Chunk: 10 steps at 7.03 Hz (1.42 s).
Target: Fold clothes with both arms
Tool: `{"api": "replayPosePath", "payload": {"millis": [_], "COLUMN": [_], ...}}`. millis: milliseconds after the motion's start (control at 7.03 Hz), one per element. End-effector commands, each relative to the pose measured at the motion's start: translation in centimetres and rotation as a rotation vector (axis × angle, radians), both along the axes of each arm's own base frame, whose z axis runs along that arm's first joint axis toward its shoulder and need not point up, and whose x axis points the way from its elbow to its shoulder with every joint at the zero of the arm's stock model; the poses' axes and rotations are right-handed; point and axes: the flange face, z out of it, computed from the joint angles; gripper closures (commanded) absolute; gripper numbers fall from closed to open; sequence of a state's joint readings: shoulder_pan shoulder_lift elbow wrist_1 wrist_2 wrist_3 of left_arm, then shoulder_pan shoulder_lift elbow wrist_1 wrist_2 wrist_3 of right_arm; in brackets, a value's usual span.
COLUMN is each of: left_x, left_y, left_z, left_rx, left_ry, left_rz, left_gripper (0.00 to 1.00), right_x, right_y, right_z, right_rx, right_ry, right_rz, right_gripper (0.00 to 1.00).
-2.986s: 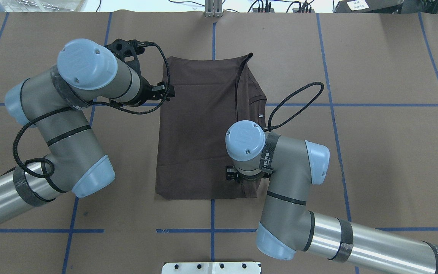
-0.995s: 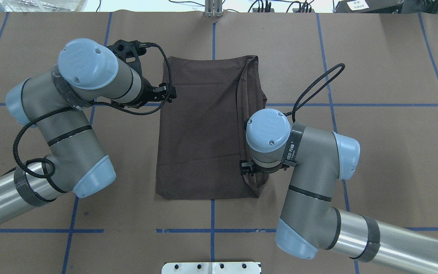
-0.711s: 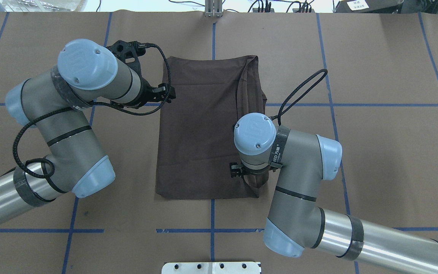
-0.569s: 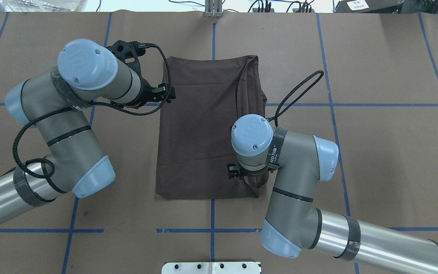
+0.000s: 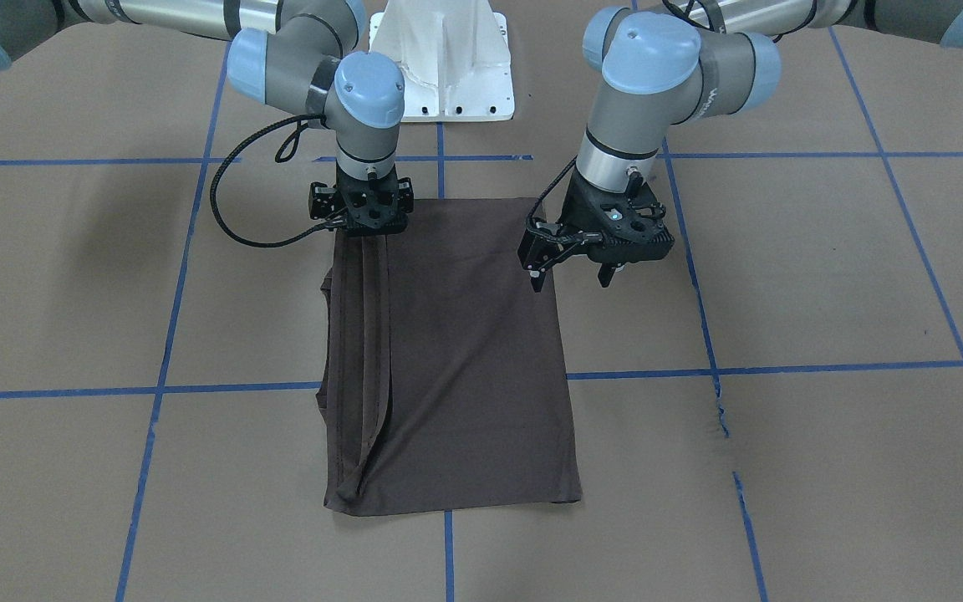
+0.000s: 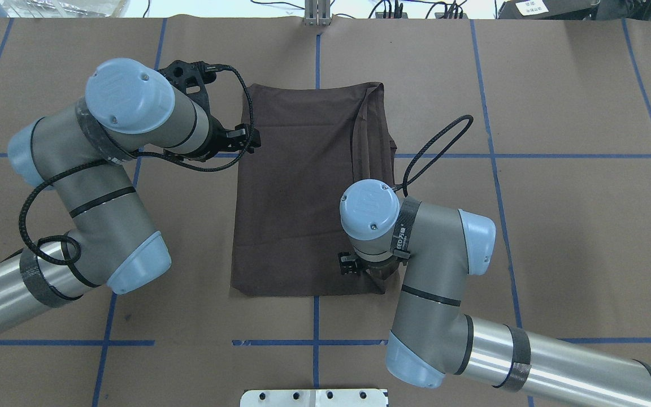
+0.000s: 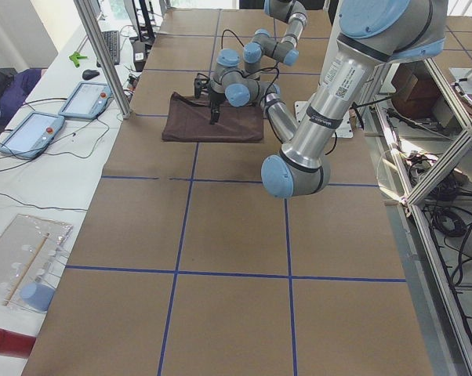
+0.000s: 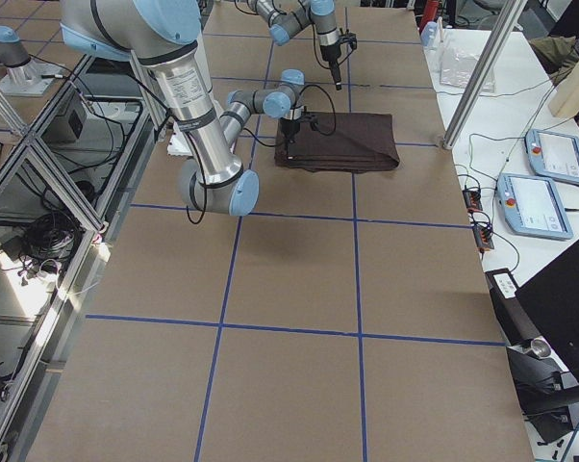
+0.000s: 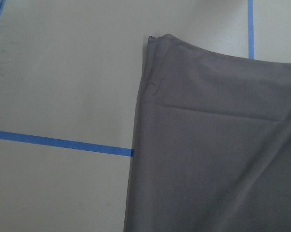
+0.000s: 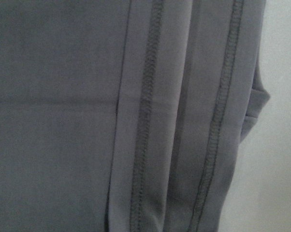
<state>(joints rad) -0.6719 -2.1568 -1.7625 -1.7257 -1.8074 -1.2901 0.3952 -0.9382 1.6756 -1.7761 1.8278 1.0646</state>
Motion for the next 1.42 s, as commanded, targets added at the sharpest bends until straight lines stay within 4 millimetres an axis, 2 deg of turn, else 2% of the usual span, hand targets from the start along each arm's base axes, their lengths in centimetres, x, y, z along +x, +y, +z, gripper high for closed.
{"api": "replayPosePath", "payload": {"millis": [0,427,569,711,995,1138,1280], "left_x": [0.0,0.1,0.0,0.0,0.0,0.0,0.0], "left_y": [0.0,0.1,0.0,0.0,0.0,0.0,0.0], "left_z": [0.0,0.0,0.0,0.0,-0.1,-0.1,-0.4], "left_rx": [-0.001,-0.001,-0.001,-0.001,0.000,0.000,0.003], "left_ry": [0.000,0.000,0.000,0.000,0.002,0.002,0.005], "left_rz": [0.001,0.002,0.001,0.001,0.001,0.001,0.001], "left_gripper": [0.00,0.00,0.00,0.00,0.00,0.00,0.00], "right_x": [0.2,1.3,1.9,3.7,9.1,10.3,10.2], "right_y": [0.1,-0.4,-0.3,-0.2,1.2,1.1,0.0], "right_z": [0.5,1.0,2.0,3.5,7.0,6.5,4.5], "right_rx": [-0.013,-0.030,-0.032,-0.036,-0.028,-0.007,0.009], "right_ry": [0.019,0.054,0.064,0.072,0.087,0.073,0.035], "right_rz": [-0.004,0.008,0.008,0.017,0.012,0.006,0.021], "right_gripper": [0.00,0.00,0.00,0.00,0.00,0.00,0.00]}}
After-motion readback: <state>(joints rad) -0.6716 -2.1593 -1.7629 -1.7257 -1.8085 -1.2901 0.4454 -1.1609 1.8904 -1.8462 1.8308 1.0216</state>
